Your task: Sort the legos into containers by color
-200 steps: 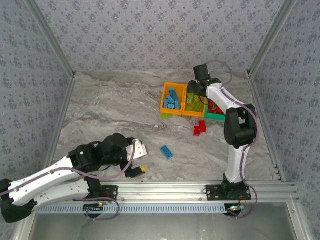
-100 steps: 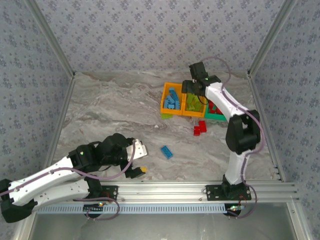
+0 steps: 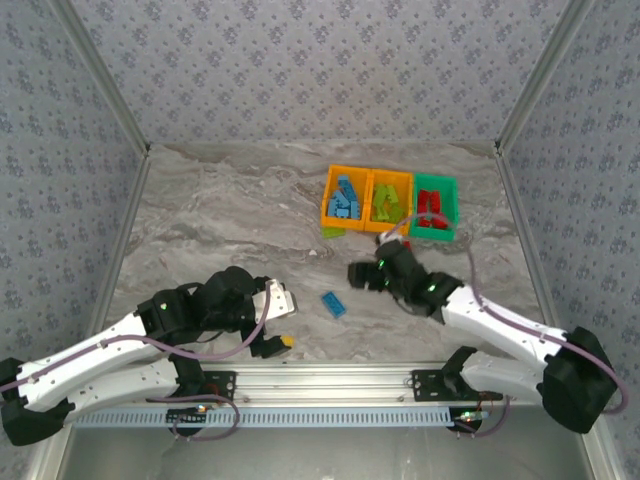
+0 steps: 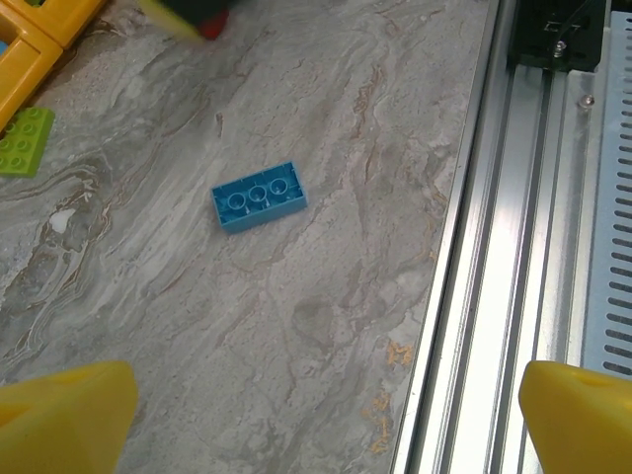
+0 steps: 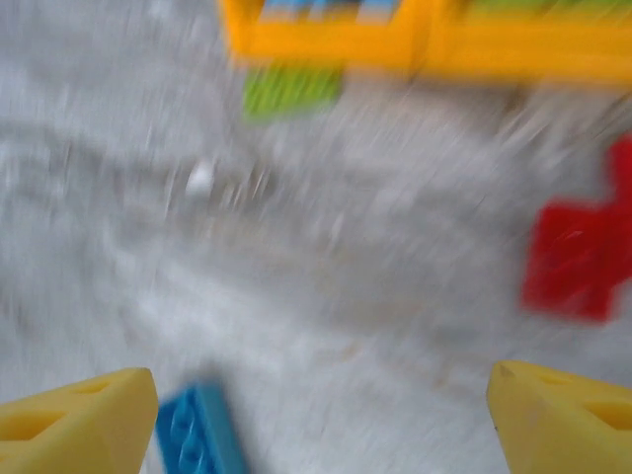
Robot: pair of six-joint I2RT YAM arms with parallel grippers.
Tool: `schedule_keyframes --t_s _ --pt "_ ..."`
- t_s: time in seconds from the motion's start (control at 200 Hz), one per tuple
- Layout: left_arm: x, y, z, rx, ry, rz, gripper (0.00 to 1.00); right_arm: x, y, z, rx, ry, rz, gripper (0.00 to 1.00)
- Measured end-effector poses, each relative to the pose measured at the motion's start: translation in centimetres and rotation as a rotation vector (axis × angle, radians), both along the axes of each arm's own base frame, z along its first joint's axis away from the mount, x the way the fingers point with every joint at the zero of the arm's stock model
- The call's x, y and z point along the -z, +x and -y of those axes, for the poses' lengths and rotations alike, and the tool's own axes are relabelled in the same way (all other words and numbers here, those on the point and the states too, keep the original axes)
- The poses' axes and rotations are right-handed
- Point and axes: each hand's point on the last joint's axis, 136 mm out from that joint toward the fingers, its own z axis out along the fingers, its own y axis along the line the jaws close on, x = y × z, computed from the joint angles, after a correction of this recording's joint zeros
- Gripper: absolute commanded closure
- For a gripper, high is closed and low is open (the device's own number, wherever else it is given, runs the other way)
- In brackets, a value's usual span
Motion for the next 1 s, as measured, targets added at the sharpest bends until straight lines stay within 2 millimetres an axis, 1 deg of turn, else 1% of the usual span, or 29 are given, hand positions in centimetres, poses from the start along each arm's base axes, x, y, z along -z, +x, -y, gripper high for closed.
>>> schedule_keyframes --t_s 0.04,0.075,0.13,0.205,0.335,0.45,0.54,0.645,0.74,0.889,0.959,1.004 --pt "0.0 0.0 0.0 0.001 0.000 -0.001 0.01 1.2 -1.5 -1.4 -0.065 -0.017 -0.021 0.10" --pt "0.0 -0.1 0.0 0.003 -0.001 -0.003 0.01 2.0 -2.5 -2.5 -0.111 -0.031 -0.035 0.11" --pt "0.0 -0.1 0.0 0.005 -0.002 -0.005 0.01 2.9 -3.4 -3.9 -0.163 -0.047 -0.046 0.12" --pt "0.0 -0.1 0.0 0.006 -0.002 -0.005 0.01 4.4 -4.1 -5.1 -0.205 -0.087 -0.070 0.15" --pt "0.0 -0.2 0.1 0.008 -0.003 -0.007 0.01 6.6 -4.2 -5.8 -0.220 -0.168 -0.093 0.27" --pt "0.1 -0.2 0.1 0.008 0.000 -0.008 0.01 7.8 -3.9 -6.2 -0.217 -0.190 -0.105 0.35" --pt "0.4 -0.1 0.1 0.008 0.012 -0.014 0.01 8.6 -3.9 -6.6 -0.227 -0.205 -0.112 0.43" --pt "0.8 -0.1 0.2 0.007 0.029 -0.023 0.01 9.0 -3.9 -7.1 -0.235 -0.213 -0.116 0.49" --pt "0.9 -0.1 0.1 0.007 0.035 -0.026 0.01 9.0 -3.9 -7.7 -0.241 -0.210 -0.111 0.57" --pt "0.9 -0.1 0.1 0.007 0.036 -0.026 0.01 9.0 -4.0 -7.8 -0.233 -0.225 -0.088 0.65" --pt "0.9 -0.1 0.1 0.007 0.036 -0.026 0.01 8.5 -4.0 -7.7 -0.230 -0.236 -0.067 0.69" --pt "0.9 -0.1 0.1 0.007 0.036 -0.026 0.01 7.5 -3.9 -7.6 -0.217 -0.233 -0.038 0.70"
